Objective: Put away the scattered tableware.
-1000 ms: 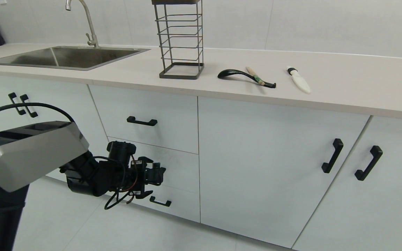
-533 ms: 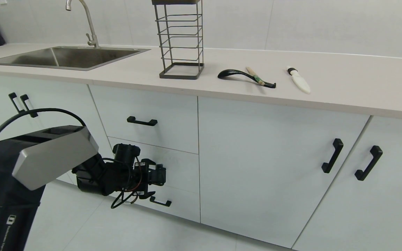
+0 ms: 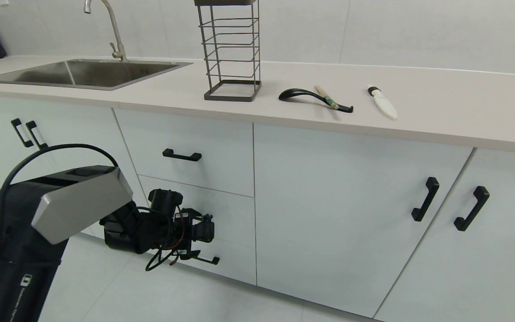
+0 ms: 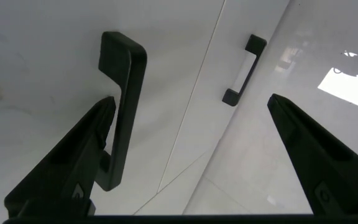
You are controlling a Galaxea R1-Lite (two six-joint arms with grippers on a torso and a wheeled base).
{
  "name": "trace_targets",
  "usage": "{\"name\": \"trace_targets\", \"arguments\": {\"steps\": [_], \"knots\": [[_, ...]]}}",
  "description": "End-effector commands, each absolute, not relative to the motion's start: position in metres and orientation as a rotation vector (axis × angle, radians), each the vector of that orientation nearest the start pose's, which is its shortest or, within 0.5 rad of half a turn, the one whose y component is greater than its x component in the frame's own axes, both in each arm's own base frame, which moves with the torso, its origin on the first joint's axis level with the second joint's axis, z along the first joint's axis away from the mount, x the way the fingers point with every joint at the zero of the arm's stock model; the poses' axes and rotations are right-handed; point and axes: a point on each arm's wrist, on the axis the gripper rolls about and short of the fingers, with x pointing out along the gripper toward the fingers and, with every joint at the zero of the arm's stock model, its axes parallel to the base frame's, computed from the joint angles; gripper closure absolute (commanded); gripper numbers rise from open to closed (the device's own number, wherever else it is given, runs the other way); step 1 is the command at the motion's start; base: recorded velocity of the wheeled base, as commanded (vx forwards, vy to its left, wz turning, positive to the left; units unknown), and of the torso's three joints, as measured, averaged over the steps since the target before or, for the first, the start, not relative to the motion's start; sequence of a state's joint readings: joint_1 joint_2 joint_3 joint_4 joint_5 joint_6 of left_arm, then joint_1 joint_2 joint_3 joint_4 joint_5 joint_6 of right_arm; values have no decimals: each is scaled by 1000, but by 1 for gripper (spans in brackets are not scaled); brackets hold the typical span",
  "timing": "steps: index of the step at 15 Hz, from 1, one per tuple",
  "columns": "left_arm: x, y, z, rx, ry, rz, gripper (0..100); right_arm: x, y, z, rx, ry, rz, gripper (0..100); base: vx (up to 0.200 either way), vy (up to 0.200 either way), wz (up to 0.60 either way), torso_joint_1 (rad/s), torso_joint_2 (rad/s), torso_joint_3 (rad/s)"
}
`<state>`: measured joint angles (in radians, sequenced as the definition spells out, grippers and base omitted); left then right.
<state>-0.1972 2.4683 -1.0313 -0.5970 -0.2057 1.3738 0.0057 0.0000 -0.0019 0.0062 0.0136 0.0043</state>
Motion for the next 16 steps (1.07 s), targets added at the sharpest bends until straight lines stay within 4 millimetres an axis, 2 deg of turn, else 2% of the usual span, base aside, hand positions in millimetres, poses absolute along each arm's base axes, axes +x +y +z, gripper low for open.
{"name": "trace_targets", "arguments": {"steps": [1, 2, 6, 7, 13, 16], "knots": [[388, -83, -52, 1261, 457, -906, 0, -23, 0, 76, 5, 5, 20, 100, 0, 0, 0, 0, 0, 0], [382, -82, -54, 1258, 476, -921, 0, -23, 0, 75, 5, 6, 20, 100, 0, 0, 0, 0, 0, 0], [378, -79, -46, 1261, 469, -912, 0, -23, 0, 75, 5, 6, 20, 100, 0, 0, 0, 0, 0, 0], [373, -78, -41, 1261, 470, -913, 0, -23, 0, 75, 5, 6, 20, 100, 0, 0, 0, 0, 0, 0], [364, -78, -39, 1262, 476, -926, 0, -23, 0, 76, 5, 5, 20, 100, 0, 0, 0, 0, 0, 0], [353, -76, -33, 1256, 484, -932, 0, -23, 0, 75, 5, 6, 20, 100, 0, 0, 0, 0, 0, 0]]}}
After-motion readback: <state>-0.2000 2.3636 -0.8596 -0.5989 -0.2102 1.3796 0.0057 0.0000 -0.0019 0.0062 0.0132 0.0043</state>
